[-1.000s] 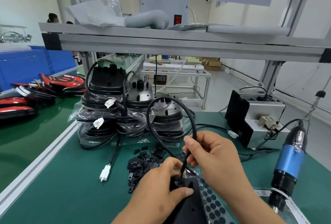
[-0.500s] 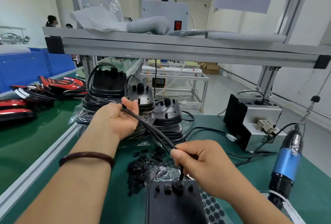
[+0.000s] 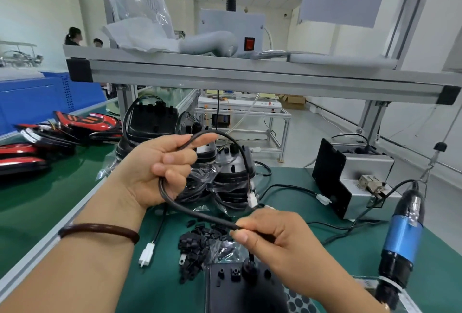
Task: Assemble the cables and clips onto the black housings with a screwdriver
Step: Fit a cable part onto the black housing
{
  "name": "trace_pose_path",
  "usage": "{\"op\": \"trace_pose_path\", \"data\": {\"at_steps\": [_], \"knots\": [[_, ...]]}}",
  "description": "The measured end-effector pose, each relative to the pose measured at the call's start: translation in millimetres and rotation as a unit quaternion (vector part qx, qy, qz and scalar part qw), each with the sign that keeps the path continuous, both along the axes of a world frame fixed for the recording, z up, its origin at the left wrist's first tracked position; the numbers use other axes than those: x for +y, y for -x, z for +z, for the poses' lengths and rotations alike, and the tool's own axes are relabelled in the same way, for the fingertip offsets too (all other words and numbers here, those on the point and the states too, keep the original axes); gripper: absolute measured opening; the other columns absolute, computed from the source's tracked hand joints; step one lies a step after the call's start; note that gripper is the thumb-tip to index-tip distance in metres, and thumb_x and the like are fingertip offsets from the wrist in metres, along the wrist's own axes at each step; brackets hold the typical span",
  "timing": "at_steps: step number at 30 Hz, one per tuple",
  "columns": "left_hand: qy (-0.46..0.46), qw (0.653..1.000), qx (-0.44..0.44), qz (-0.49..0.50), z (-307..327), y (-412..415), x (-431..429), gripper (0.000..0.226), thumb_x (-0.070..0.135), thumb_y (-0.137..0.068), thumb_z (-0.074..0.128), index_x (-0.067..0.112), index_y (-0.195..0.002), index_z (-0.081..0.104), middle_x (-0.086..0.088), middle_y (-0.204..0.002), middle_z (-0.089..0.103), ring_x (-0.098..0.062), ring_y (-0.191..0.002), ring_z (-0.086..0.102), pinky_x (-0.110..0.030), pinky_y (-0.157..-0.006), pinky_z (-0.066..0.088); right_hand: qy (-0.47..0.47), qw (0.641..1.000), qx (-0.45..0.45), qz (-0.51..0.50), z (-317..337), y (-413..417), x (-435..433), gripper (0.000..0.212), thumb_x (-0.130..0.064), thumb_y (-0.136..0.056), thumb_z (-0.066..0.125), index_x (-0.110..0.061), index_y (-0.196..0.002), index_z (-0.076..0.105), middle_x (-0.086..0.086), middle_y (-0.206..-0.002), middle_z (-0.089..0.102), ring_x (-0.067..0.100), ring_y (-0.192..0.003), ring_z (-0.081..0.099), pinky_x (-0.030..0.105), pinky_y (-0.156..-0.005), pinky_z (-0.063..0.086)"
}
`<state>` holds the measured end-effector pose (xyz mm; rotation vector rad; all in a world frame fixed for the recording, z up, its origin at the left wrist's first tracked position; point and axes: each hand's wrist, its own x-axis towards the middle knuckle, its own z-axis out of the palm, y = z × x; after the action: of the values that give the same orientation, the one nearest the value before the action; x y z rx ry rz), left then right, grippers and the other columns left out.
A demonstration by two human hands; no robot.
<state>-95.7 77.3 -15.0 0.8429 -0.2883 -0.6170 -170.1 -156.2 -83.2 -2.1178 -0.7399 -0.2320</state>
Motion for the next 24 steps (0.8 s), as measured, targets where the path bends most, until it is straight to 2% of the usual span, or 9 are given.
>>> {"op": "trace_pose_path", "data": {"at_steps": [2, 5, 8, 10, 13, 15, 16, 20, 24], "knots": [[-0.026, 1.0, -0.016, -0.001, 2, 2, -5, 0.042, 0.025, -0.088, 0.048, 0.008, -0.123, 0.063, 0.009, -0.045, 0.023, -0.001, -0.032, 0.014, -0.012, -0.03, 0.036, -0.017, 0.999, 0.038, 0.011, 3, 0, 0, 0.01, -0.038, -0.087, 0.067, -0.032, -0.087, 0.074, -0.011, -0.074, 0.064, 0.003, -0.073, 0.058, 0.014, -0.068, 0.043], [-0.049, 0.997, -0.044, 0.031, 3, 5, -11, 0.034, 0.025, -0.088, 0.045, 0.01, -0.104, 0.072, 0.008, -0.041, 0.031, 0.001, -0.027, 0.022, -0.013, -0.029, 0.035, -0.086, 0.991, 0.105, 0.011, 8, -2, 1, 0.051, -0.063, -0.081, 0.058, -0.017, -0.095, 0.075, 0.006, -0.084, 0.069, -0.001, -0.075, 0.062, 0.018, -0.069, 0.048], [-0.05, 0.996, -0.059, 0.042, 7, 8, -16, 0.029, 0.026, -0.087, 0.047, 0.012, -0.091, 0.072, 0.008, -0.041, 0.031, 0.001, -0.026, 0.028, -0.013, -0.029, 0.034, -0.191, 0.965, 0.163, -0.074, 19, -16, 11, 0.073, -0.074, -0.073, 0.051, -0.007, -0.092, 0.073, -0.005, -0.081, 0.072, -0.003, -0.061, 0.056, 0.021, -0.062, 0.044], [-0.063, 0.995, -0.065, 0.028, 11, 10, -19, 0.027, 0.028, -0.087, 0.048, 0.013, -0.087, 0.071, 0.008, -0.042, 0.031, 0.001, -0.027, 0.028, -0.013, -0.029, 0.033, -0.321, 0.908, 0.257, -0.082, 29, -35, 18, 0.067, -0.064, -0.074, 0.053, -0.003, -0.099, 0.069, -0.002, -0.079, 0.073, 0.003, -0.052, 0.053, 0.02, -0.05, 0.04], [-0.108, 0.992, -0.071, -0.01, 17, 14, -25, 0.028, 0.03, -0.089, 0.048, 0.012, -0.086, 0.07, 0.008, -0.044, 0.03, 0.0, -0.028, 0.029, -0.014, -0.03, 0.035, -0.526, 0.772, 0.354, -0.039, 52, -60, 25, 0.057, -0.054, -0.088, 0.052, -0.002, -0.109, 0.061, 0.008, -0.075, 0.071, 0.006, -0.044, 0.049, 0.015, -0.037, 0.036], [-0.148, 0.986, -0.072, -0.021, 18, 16, -28, 0.029, 0.032, -0.089, 0.05, 0.012, -0.083, 0.07, 0.008, -0.045, 0.029, 0.0, -0.029, 0.028, -0.014, -0.03, 0.036, -0.624, 0.689, 0.368, -0.024, 63, -74, 22, 0.047, -0.046, -0.096, 0.049, 0.0, -0.099, 0.062, 0.008, -0.068, 0.069, 0.005, -0.04, 0.046, 0.014, -0.033, 0.03], [-0.169, 0.983, -0.072, -0.018, 18, 18, -29, 0.029, 0.033, -0.087, 0.051, 0.012, -0.082, 0.07, 0.007, -0.046, 0.028, 0.0, -0.029, 0.027, -0.014, -0.031, 0.036, -0.65, 0.665, 0.367, -0.023, 66, -80, 20, 0.043, -0.041, -0.098, 0.048, -0.001, -0.093, 0.063, 0.007, -0.063, 0.066, 0.005, -0.039, 0.045, 0.014, -0.032, 0.029], [-0.214, 0.974, -0.077, 0.004, 18, 23, -25, 0.026, 0.035, -0.084, 0.053, 0.014, -0.074, 0.064, 0.007, -0.047, 0.025, 0.0, -0.03, 0.024, -0.013, -0.03, 0.033, -0.684, 0.625, 0.376, -0.037, 65, -95, 9, 0.04, -0.03, -0.101, 0.042, -0.002, -0.084, 0.065, 0.005, -0.057, 0.061, 0.006, -0.038, 0.043, 0.013, -0.032, 0.026], [-0.219, 0.97, -0.107, 0.024, 27, 27, -8, 0.023, 0.034, -0.084, 0.054, 0.016, -0.069, 0.059, 0.009, -0.046, 0.024, 0.0, -0.03, 0.023, -0.013, -0.031, 0.032, -0.698, 0.6, 0.383, -0.079, 65, -103, -7, 0.041, -0.028, -0.103, 0.035, -0.005, -0.076, 0.056, 0.002, -0.055, 0.048, 0.006, -0.034, 0.039, 0.013, -0.03, 0.02]]}}
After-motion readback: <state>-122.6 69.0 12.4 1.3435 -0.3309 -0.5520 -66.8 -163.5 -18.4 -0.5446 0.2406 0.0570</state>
